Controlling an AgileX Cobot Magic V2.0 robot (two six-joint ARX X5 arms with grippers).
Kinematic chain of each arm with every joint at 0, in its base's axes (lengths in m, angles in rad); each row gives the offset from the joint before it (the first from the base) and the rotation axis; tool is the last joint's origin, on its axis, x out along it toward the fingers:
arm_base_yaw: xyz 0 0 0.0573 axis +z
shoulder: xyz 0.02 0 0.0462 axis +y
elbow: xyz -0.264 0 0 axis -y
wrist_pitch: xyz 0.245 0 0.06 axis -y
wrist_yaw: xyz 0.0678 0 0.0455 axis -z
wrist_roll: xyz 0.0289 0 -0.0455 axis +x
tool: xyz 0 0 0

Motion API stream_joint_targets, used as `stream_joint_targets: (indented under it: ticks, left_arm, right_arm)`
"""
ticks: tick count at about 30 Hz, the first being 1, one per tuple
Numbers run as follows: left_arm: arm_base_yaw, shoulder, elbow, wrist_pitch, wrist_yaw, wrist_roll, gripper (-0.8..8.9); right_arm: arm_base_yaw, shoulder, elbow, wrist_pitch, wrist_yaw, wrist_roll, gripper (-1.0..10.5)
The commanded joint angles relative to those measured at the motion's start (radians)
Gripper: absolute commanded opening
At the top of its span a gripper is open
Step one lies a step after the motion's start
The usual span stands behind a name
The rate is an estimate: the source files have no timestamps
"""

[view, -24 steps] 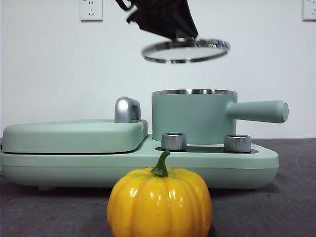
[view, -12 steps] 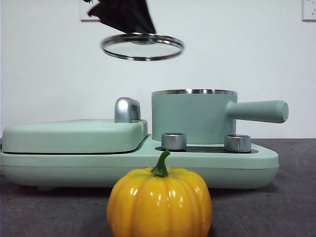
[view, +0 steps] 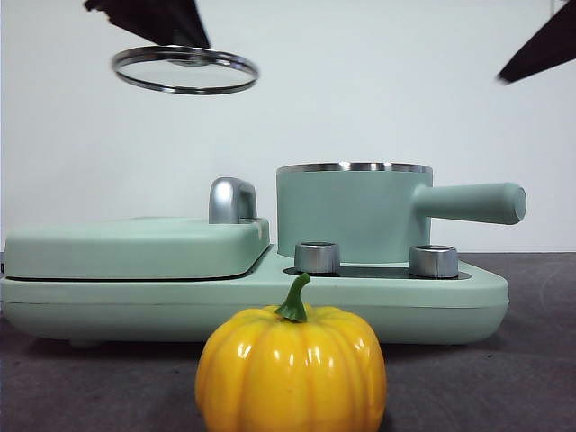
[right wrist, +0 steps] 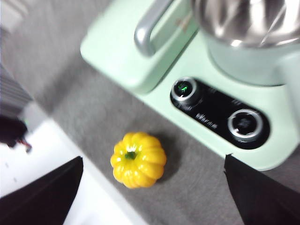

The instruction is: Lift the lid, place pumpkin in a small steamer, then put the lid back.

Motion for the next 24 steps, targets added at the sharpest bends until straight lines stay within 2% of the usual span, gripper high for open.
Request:
stream_joint_targets:
  ticks: [1,7,10,13,24]
  left_arm:
    - [0.032,-0.01,0.032,0.018,0.001,0.006,0.82]
    - [0.089,-0.01,0.032,0.012,0.001,0.005,0.82]
    - [0.108,-0.01,0.032,0.011,0.001,0.001,0.82]
    - [0.119,-0.01,0.032,0.008,0.001,-0.002,0.82]
    - [0.128,-0.01,0.032,0.004,0.001,-0.002,0.81]
  right_arm:
    - [0.11,0.09,0.057,-0.003,0.071,0.015,4.8]
    - [0.266,0.302,0.154,-0.084,0.159,0.015,4.8]
    - [0.317,0.398,0.193,-0.112,0.193,0.015,5.2]
    - [0.357,0.483,0.22,-0.119,0.196,0.019,5.6]
    - [0.432,0.715,0.296,-0.132,0.204,0.042,5.6]
